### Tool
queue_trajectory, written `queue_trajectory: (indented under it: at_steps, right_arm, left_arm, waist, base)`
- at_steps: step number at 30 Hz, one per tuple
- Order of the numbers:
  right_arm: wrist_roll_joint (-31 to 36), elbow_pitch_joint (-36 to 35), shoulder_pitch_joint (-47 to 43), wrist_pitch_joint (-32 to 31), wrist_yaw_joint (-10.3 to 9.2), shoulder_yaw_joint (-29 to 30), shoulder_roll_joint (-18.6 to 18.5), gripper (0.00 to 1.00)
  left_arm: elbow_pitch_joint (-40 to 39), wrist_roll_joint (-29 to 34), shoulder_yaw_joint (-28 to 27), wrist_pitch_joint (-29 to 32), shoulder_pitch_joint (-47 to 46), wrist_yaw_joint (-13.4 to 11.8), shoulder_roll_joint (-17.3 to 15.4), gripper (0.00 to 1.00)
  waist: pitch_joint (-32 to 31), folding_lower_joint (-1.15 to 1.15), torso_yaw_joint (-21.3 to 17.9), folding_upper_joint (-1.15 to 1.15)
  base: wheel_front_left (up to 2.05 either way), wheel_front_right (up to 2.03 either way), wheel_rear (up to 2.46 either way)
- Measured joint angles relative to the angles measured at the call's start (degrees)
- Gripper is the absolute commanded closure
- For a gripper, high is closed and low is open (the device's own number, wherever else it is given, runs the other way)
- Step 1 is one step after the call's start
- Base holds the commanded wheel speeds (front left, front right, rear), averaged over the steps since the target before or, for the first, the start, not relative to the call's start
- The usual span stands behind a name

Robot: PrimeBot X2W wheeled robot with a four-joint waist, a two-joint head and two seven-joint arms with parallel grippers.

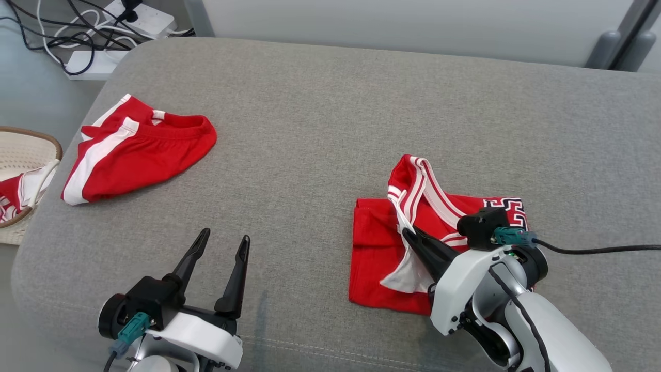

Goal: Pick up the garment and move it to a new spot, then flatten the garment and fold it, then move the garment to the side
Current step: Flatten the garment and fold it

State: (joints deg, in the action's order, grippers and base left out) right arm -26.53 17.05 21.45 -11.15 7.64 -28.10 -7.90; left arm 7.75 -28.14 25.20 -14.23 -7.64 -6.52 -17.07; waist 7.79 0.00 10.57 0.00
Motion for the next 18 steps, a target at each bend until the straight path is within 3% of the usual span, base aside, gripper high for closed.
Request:
queue_trajectory:
  at_steps: [3,4,5,6,11,18]
  right_arm:
    - [0.37,3.65,1.18,1.41,0.00,-0.36,0.77,1.00]
    - [0.35,4.65,1.62,1.68,0.00,-0.56,1.02,0.91]
    - [0.21,5.33,1.91,2.23,0.00,-0.83,1.35,0.51]
    - [-0.10,6.02,2.22,2.61,0.00,-1.56,1.58,0.00]
    - [-2.82,5.05,3.10,5.17,0.00,-6.49,2.80,0.00]
    - [-7.51,-5.66,3.05,11.88,0.00,-7.68,1.14,0.00]
  left_arm:
    - [0.36,0.01,0.32,0.00,-0.51,0.43,0.18,0.00]
    - [0.45,0.00,0.38,0.00,-0.87,0.43,0.19,0.00]
    - [0.46,0.01,0.42,0.00,-1.17,0.43,0.22,0.00]
    - [0.48,0.00,0.47,0.00,-1.32,0.43,0.29,0.00]
    - [0.99,0.00,0.67,0.00,-1.35,0.43,0.63,0.00]
    - [1.43,0.00,0.32,0.01,-1.33,0.33,0.10,0.00]
  waist:
    - [0.21,0.00,1.08,0.00]
    - [0.32,0.00,1.29,0.00]
    - [0.44,0.00,1.43,0.00]
    - [0.55,0.00,1.53,0.00]
    - [0.79,0.00,1.23,0.00]
    - [0.00,0.00,-0.94,0.00]
  base:
    - [0.00,0.00,0.00]
    - [0.00,0.00,0.00]
    - [0.00,0.00,0.00]
    - [0.00,0.00,0.00]
    - [0.00,0.00,0.00]
    - [0.00,0.00,0.00]
